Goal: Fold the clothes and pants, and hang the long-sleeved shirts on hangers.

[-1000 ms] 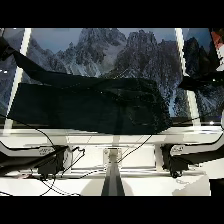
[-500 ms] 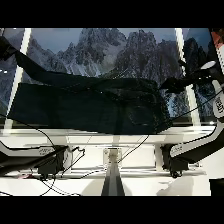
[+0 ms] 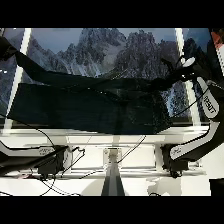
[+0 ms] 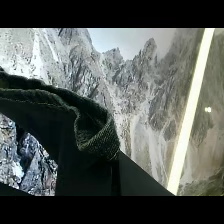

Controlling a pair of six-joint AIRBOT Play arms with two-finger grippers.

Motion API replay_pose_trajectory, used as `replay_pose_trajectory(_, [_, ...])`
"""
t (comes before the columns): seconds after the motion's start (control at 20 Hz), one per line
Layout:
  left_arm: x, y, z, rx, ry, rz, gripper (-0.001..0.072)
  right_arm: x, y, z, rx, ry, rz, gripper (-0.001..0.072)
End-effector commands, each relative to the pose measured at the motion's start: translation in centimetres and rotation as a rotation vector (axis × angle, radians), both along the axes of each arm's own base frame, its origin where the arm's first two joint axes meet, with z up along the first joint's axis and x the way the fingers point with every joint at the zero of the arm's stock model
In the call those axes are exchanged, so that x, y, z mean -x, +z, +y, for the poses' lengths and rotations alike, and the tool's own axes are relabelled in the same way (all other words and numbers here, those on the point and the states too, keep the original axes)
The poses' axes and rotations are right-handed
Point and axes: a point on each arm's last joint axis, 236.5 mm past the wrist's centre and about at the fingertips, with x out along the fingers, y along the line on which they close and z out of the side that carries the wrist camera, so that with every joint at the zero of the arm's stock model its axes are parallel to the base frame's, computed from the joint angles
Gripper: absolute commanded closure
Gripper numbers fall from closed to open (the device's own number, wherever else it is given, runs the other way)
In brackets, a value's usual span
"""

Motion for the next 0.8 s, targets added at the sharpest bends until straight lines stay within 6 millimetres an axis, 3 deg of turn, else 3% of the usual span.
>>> replay_pose_trajectory(0.0, [0.0, 0.0, 0.0, -0.001, -0.001, 0.001, 0.0685, -1.0, 0.0, 1.8, -0.005, 0.016, -0.047, 0.0563])
replay_pose_trajectory(0.1, [0.0, 0.0, 0.0, -0.001, -0.001, 0.001, 0.0685, -1.1, 0.3, 1.7, 0.008, 0.062, -0.081, 0.0666])
replay_pose_trajectory(0.15, [0.0, 0.0, 0.0, -0.001, -0.001, 0.001, 0.0685, -1.3, 0.6, 0.9, 0.039, 0.068, -0.099, 0.0667])
replay_pose_trajectory(0.35, [1.0, 1.0, 0.9, -0.008, 0.014, -0.006, 0.0685, -2.5, 3.9, -5.4, 0.179, -0.003, -0.198, 0.0667])
replay_pose_trajectory(0.55, [3.8, 3.1, 3.1, -0.014, 0.054, -0.007, 0.0685, -2.6, 8.3, -12.6, 0.236, -0.165, -0.29, 0.0666])
replay_pose_trajectory(0.65, [5.6, 3.3, 4.0, -0.002, 0.066, 0.018, 0.0685, -2.2, 9.2, -15.0, 0.247, -0.228, -0.303, 0.0666])
replay_pose_trajectory(0.75, [7.1, 2.8, 4.0, 0.026, 0.051, 0.067, 0.0685, -1.8, 9.3, -16.2, 0.245, -0.259, -0.295, 0.0666])
